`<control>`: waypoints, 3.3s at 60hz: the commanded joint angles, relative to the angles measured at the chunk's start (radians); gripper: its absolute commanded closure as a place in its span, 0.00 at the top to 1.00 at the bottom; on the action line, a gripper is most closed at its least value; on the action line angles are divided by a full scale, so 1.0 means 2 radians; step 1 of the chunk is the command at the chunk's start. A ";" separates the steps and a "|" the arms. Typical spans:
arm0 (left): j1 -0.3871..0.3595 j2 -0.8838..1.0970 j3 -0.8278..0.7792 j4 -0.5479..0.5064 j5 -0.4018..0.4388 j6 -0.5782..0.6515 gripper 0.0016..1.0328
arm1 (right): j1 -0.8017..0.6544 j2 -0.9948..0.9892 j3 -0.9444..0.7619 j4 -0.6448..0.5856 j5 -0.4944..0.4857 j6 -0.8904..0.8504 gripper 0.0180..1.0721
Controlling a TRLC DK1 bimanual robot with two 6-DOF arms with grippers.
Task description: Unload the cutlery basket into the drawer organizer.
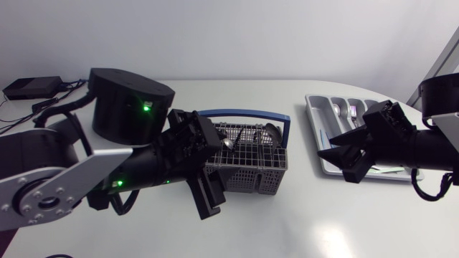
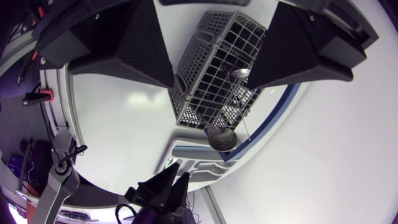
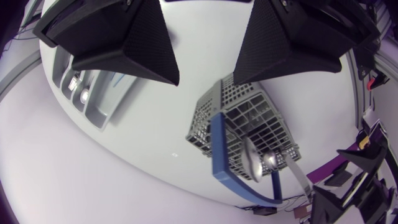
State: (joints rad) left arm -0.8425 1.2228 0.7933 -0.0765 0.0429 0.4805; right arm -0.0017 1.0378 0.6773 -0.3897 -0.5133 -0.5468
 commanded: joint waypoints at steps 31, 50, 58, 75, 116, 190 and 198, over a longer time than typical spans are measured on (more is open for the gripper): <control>0.034 0.132 0.037 0.059 -0.040 -0.028 0.81 | 0.194 -0.030 -0.051 0.058 -0.002 0.069 0.61; 0.037 0.152 0.044 0.088 -0.046 -0.053 0.64 | 0.223 0.009 -0.062 0.097 0.000 0.077 0.61; 0.036 0.158 0.041 0.096 -0.050 -0.058 0.47 | 0.226 0.010 -0.065 0.100 0.000 0.077 0.61; 0.032 0.169 0.043 0.104 -0.051 -0.071 0.18 | 0.234 0.013 -0.066 0.104 0.001 0.077 0.61; 0.033 0.100 0.030 0.096 -0.039 -0.085 0.06 | 0.287 0.082 -0.042 0.155 0.033 0.093 0.61; -0.001 0.039 0.012 0.065 -0.070 -0.095 0.05 | 0.308 0.197 0.019 0.226 0.089 0.132 0.39; -0.004 0.036 0.005 0.073 -0.070 -0.095 0.05 | 0.306 0.196 0.021 0.232 0.088 0.132 0.08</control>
State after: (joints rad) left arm -0.8330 1.3300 0.8204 0.0322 -0.1081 0.2882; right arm 0.6128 1.4090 0.6994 0.0563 -0.3378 -0.3092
